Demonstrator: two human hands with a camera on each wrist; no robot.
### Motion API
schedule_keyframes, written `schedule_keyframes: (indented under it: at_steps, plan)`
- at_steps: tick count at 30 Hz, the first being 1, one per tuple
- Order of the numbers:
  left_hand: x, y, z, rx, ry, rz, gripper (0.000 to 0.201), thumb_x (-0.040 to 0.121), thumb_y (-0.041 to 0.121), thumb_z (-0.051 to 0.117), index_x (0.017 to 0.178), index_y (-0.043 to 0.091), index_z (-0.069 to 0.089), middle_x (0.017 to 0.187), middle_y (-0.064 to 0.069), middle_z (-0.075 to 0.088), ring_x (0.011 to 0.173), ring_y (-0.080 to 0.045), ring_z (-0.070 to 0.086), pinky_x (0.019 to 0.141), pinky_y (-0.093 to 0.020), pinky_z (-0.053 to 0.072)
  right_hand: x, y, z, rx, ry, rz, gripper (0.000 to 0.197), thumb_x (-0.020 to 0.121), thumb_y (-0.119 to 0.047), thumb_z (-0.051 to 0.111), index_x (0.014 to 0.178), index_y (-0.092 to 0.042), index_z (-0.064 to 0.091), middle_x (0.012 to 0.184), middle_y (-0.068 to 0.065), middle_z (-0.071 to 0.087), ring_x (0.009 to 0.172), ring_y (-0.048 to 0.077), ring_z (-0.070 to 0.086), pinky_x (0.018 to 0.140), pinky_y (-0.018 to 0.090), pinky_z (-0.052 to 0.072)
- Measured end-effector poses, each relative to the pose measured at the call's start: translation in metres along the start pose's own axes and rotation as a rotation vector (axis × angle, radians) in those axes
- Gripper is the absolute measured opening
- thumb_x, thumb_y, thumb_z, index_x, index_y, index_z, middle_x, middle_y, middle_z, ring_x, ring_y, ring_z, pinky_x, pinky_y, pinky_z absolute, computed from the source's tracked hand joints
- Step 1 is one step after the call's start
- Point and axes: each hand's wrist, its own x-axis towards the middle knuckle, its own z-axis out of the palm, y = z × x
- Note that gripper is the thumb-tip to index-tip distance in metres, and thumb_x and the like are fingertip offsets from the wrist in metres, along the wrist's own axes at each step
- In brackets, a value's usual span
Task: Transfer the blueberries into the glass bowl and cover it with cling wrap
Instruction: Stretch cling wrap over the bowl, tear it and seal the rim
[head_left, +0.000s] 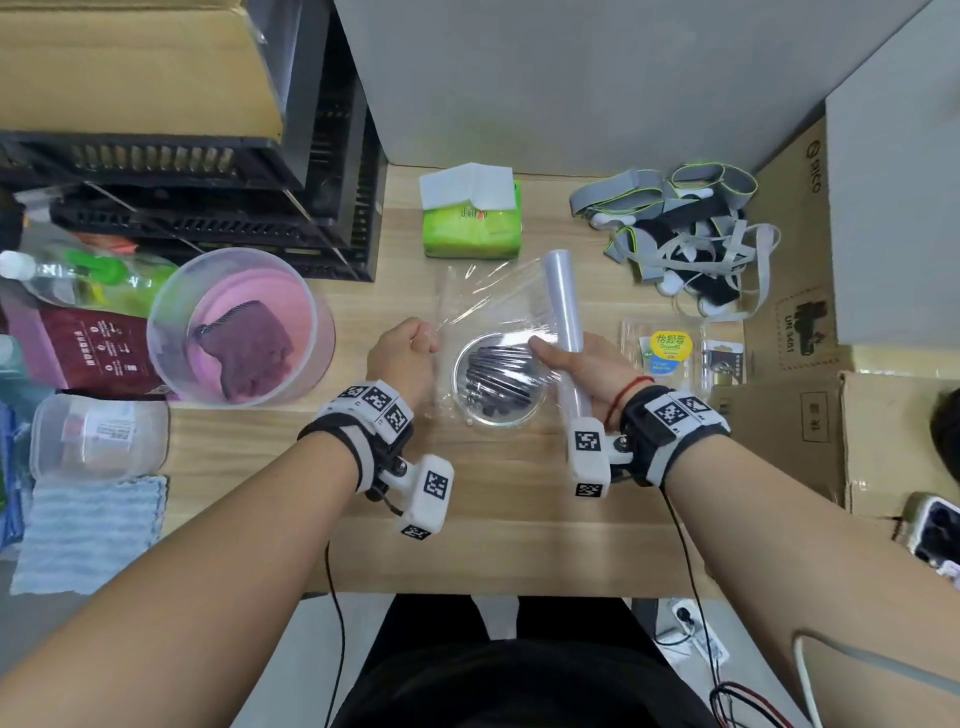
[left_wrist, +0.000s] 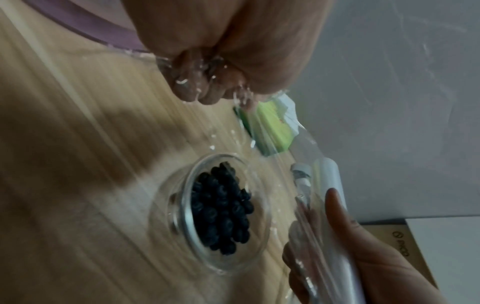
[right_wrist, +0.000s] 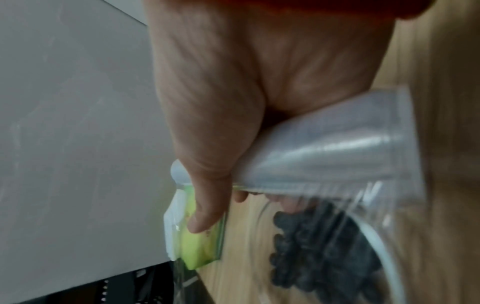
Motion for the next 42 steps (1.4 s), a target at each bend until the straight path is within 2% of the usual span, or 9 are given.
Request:
schedule_keyframes:
  at_steps: [5, 10, 18, 24, 28, 32, 36, 39, 42]
  plan:
    - [-0.003, -0.023, 0.010, 0.057, -0.003, -0.028, 0.029, 0.099, 0.014, 0.035, 0.077, 0.014, 0.054, 0.075, 0.000, 0.057, 0.069, -0.022, 0.048, 0.060, -0.031, 0.036, 0.002, 0.026, -0.008, -0.044, 0.063, 0.048, 0.076, 0.060, -0.063, 0.081, 0.111, -0.011, 0.063, 0.110, 0.015, 0.071, 0.098, 0.029, 0.067, 0.093, 0.045, 0.056]
    - [-0.004, -0.041, 0.023, 0.096, 0.004, -0.060, 0.030, 0.101, 0.013, 0.034, 0.077, 0.016, 0.051, 0.079, 0.002, 0.059, 0.071, -0.021, 0.050, 0.062, -0.030, 0.036, 0.004, 0.045, -0.017, -0.161, 0.091, 0.082, 0.089, 0.053, -0.077, 0.076, 0.106, -0.007, 0.064, 0.088, 0.004, 0.070, 0.084, 0.027, 0.066, 0.094, 0.056, 0.054]
    - [0.000, -0.066, 0.040, 0.132, 0.052, -0.143, 0.029, 0.100, 0.013, 0.031, 0.082, 0.012, 0.054, 0.071, 0.004, 0.054, 0.063, -0.020, 0.046, 0.051, -0.027, 0.033, 0.019, 0.066, -0.016, -0.269, 0.156, 0.075, 0.065, 0.069, -0.070, 0.071, 0.095, -0.011, 0.063, 0.084, 0.011, 0.072, 0.074, 0.030, 0.069, 0.081, 0.052, 0.060]
    - [0.008, -0.072, 0.046, 0.146, -0.023, -0.107, 0.033, 0.102, 0.025, 0.034, 0.081, 0.015, 0.057, 0.084, -0.005, 0.066, 0.073, -0.028, 0.058, 0.058, -0.031, 0.039, 0.033, 0.080, -0.022, -0.250, 0.155, 0.054, 0.097, 0.052, -0.084, 0.072, 0.099, 0.000, 0.062, 0.077, 0.013, 0.073, 0.064, 0.031, 0.069, 0.071, 0.052, 0.061]
    - [0.013, -0.063, 0.038, 0.129, -0.018, -0.158, 0.021, 0.101, 0.025, 0.041, 0.100, 0.015, 0.059, 0.098, -0.003, 0.065, 0.077, -0.023, 0.059, 0.061, -0.030, 0.045, 0.028, 0.075, -0.016, -0.168, 0.136, 0.010, 0.066, 0.075, -0.058, 0.075, 0.098, 0.001, 0.059, 0.069, 0.011, 0.066, 0.049, 0.025, 0.062, 0.058, 0.042, 0.057]
    - [0.023, -0.047, 0.023, 0.054, -0.043, -0.321, 0.055, 0.097, 0.059, 0.032, 0.118, 0.014, 0.055, 0.108, -0.004, 0.063, 0.092, -0.027, 0.060, 0.083, -0.036, 0.047, 0.030, 0.078, -0.016, -0.133, 0.121, -0.008, 0.050, 0.083, -0.050, 0.073, 0.090, -0.002, 0.059, 0.068, 0.013, 0.064, 0.053, 0.026, 0.060, 0.060, 0.044, 0.056]
    - [0.028, -0.033, 0.020, -0.139, -0.301, -0.397, 0.072, 0.078, 0.085, 0.037, 0.097, 0.024, 0.069, 0.097, -0.001, 0.072, 0.079, -0.022, 0.065, 0.070, -0.032, 0.049, 0.031, 0.079, -0.016, -0.083, 0.095, -0.012, 0.045, 0.086, -0.044, 0.072, 0.087, -0.001, 0.059, 0.065, 0.013, 0.061, 0.050, 0.025, 0.057, 0.055, 0.037, 0.052]
    - [0.031, -0.036, 0.023, -0.046, -0.339, -0.296, 0.051, 0.079, 0.066, 0.062, 0.091, 0.018, 0.076, 0.089, 0.000, 0.073, 0.078, -0.018, 0.067, 0.080, -0.034, 0.055, 0.032, 0.078, -0.016, -0.058, 0.092, 0.004, 0.042, 0.087, -0.041, 0.072, 0.089, -0.001, 0.059, 0.063, 0.009, 0.061, 0.049, 0.024, 0.056, 0.053, 0.035, 0.052]
    - [0.033, -0.037, 0.022, -0.185, -0.186, -0.276, 0.032, 0.096, 0.039, 0.059, 0.087, 0.012, 0.074, 0.080, 0.001, 0.071, 0.069, -0.014, 0.062, 0.069, -0.030, 0.055, 0.030, 0.076, -0.015, -0.025, 0.101, 0.012, 0.039, 0.087, -0.038, 0.071, 0.092, -0.001, 0.058, 0.065, 0.010, 0.060, 0.048, 0.021, 0.056, 0.051, 0.034, 0.052]
